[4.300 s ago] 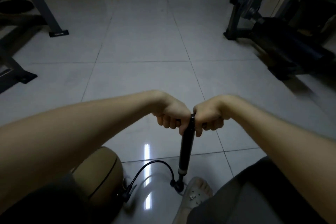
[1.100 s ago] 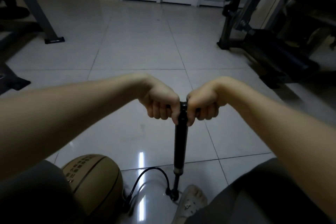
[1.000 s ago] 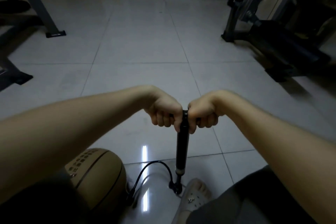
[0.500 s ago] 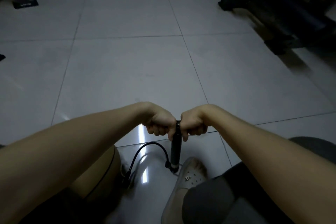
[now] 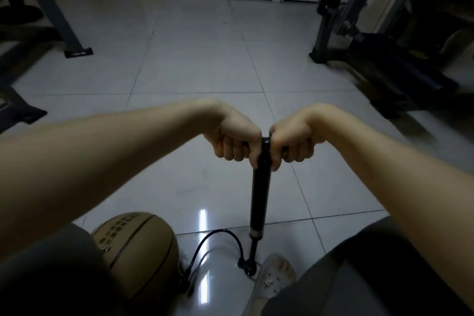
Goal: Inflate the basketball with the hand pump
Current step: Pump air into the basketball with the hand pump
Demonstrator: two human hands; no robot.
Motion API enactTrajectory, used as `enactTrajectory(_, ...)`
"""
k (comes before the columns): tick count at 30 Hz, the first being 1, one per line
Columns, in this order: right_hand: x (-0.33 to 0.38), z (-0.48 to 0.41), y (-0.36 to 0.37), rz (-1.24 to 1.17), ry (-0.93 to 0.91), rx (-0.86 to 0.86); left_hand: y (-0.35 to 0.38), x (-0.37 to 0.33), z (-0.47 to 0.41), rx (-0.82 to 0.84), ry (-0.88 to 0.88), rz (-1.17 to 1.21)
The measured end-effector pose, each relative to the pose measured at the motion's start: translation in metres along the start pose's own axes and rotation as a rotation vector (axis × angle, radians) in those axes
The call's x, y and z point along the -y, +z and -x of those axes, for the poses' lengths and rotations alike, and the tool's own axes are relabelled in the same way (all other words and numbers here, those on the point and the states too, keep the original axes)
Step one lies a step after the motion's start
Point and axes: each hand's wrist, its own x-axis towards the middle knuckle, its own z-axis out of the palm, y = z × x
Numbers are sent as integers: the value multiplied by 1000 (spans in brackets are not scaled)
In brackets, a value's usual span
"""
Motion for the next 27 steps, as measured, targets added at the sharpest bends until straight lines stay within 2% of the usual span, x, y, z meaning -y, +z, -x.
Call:
enactTrajectory(15, -50, -133, 100, -24, 22, 60, 78, 61, -140, 49, -41, 33)
enactTrajectory(22, -35, -83, 71, 19, 59, 108, 59, 31, -88, 44, -87, -65)
enactTrajectory(27, -9, -9, 12, -26, 8, 35, 12, -3, -9, 16, -14, -29)
